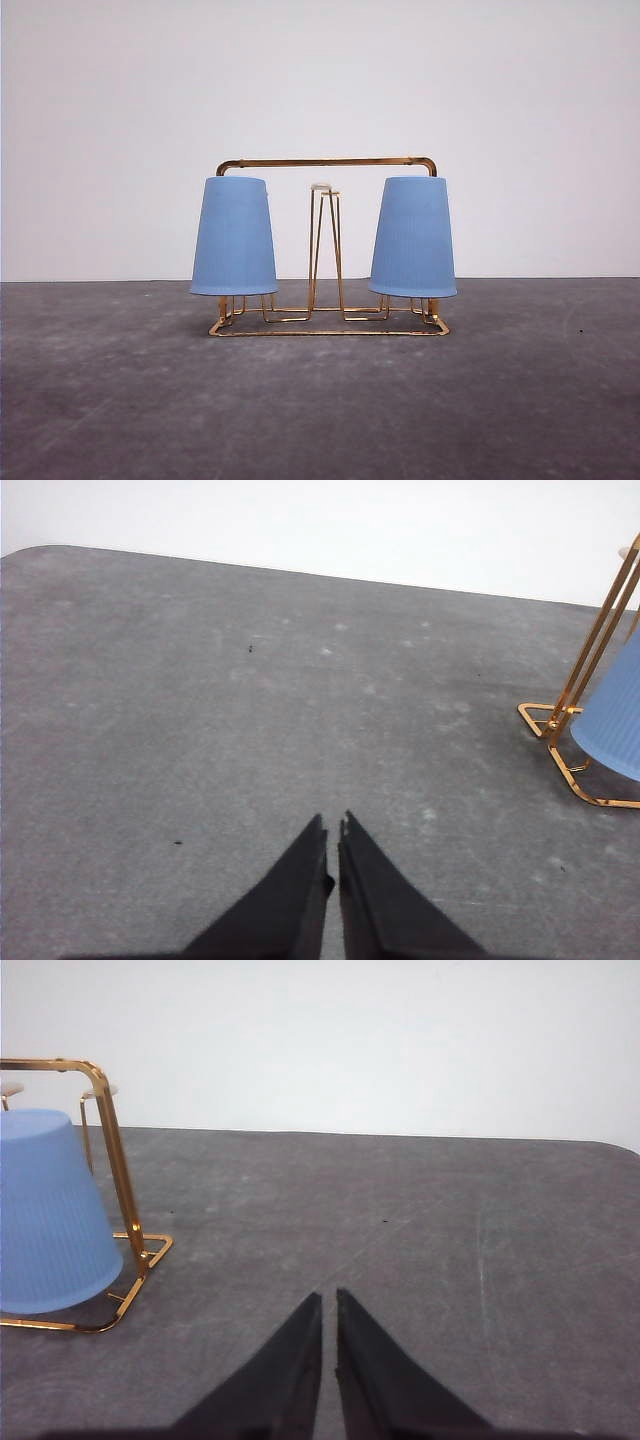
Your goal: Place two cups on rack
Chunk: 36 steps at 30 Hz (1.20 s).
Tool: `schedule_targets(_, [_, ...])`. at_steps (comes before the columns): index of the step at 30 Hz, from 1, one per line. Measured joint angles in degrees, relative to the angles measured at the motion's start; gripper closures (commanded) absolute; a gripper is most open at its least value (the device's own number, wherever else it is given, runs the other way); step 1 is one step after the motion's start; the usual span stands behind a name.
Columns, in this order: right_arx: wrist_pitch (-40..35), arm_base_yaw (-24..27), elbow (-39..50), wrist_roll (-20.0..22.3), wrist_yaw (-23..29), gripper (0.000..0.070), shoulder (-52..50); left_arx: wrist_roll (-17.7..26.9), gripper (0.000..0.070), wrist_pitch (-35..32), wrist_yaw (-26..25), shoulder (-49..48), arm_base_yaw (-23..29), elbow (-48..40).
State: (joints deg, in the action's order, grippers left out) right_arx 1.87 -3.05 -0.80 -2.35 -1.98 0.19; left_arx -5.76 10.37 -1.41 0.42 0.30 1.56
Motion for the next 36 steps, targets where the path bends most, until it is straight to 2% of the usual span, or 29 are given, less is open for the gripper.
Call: schedule_targets(36, [0.0, 0.0, 0.0, 0.0, 0.0, 0.0677, 0.0, 0.0, 0.0700, 0.0, 0.0, 0.0, 0.0, 0.0])
